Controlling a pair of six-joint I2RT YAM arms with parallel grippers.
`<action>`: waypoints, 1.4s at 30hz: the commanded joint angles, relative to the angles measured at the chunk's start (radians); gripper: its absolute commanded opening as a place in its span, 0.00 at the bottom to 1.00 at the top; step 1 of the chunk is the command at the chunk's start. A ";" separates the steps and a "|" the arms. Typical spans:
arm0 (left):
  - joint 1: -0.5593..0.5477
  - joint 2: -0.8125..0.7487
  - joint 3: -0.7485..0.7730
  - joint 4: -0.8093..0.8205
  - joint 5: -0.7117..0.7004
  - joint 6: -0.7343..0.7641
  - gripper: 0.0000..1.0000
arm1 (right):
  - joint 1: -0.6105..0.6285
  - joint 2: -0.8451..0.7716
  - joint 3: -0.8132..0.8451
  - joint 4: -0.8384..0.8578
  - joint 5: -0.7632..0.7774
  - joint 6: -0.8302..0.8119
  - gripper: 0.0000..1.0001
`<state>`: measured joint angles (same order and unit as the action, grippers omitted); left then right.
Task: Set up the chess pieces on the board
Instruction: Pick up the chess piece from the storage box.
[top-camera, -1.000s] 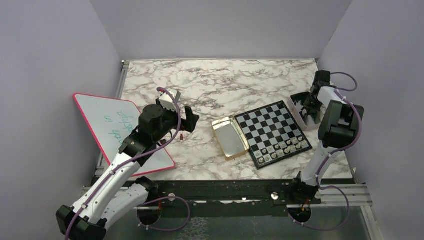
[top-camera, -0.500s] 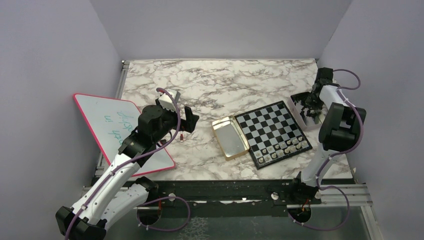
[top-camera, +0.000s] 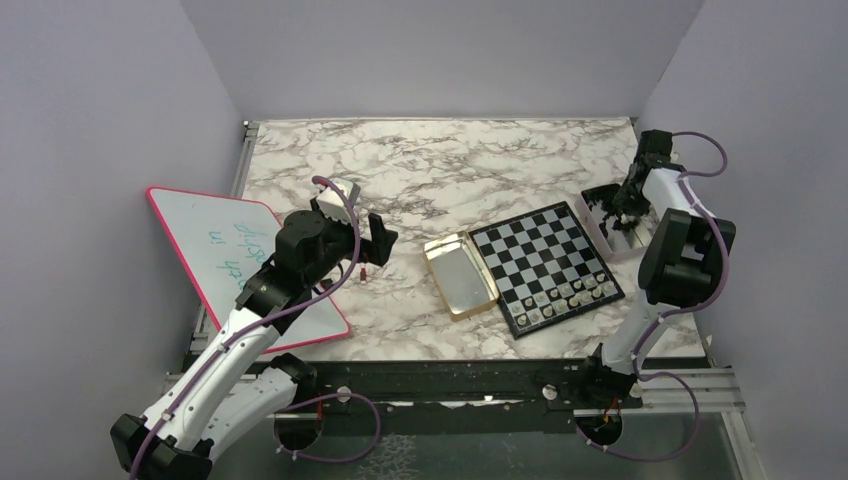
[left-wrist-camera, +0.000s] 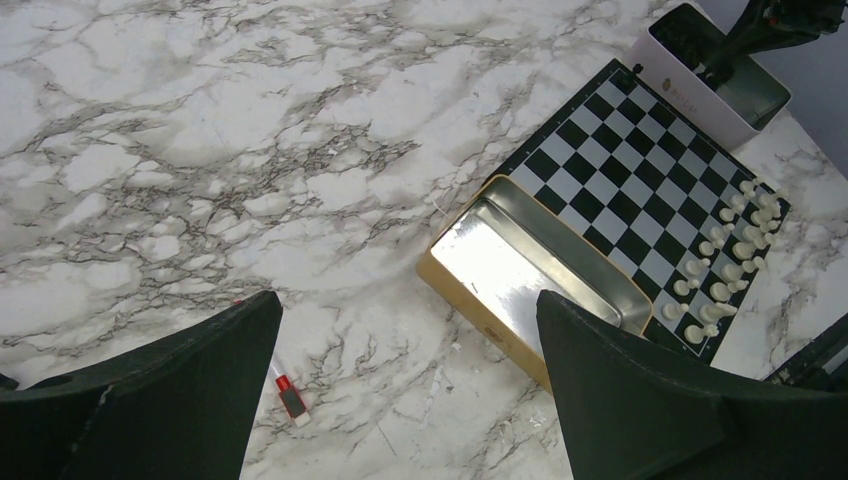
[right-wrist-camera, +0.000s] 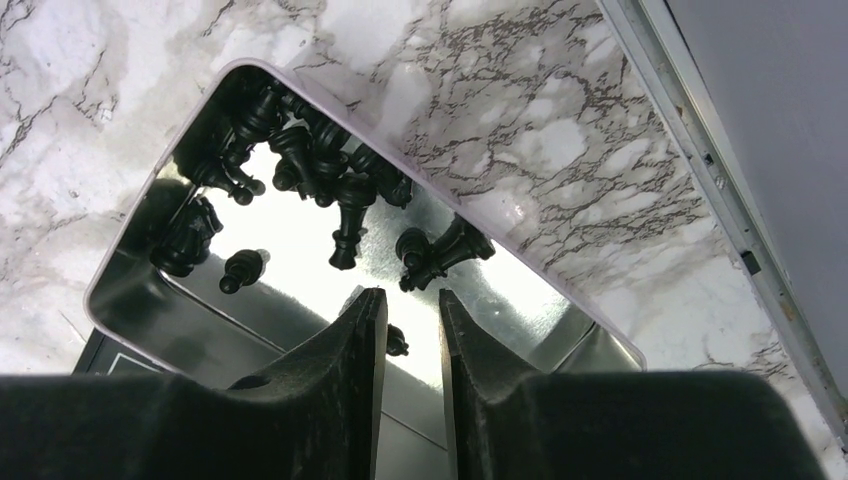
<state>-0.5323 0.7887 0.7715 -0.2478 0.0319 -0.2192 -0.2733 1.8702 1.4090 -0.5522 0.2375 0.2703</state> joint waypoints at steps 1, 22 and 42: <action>-0.003 -0.016 -0.005 0.001 -0.014 0.007 0.99 | -0.024 0.029 0.005 0.034 -0.019 -0.014 0.31; -0.009 -0.023 -0.005 0.001 -0.024 0.014 0.99 | -0.032 0.120 0.051 0.028 -0.080 -0.034 0.32; -0.014 -0.027 -0.005 0.001 -0.022 0.011 0.99 | -0.032 0.137 0.063 0.026 -0.052 -0.058 0.23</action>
<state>-0.5388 0.7792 0.7715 -0.2558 0.0315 -0.2184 -0.3012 1.9942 1.4380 -0.5217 0.1711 0.2306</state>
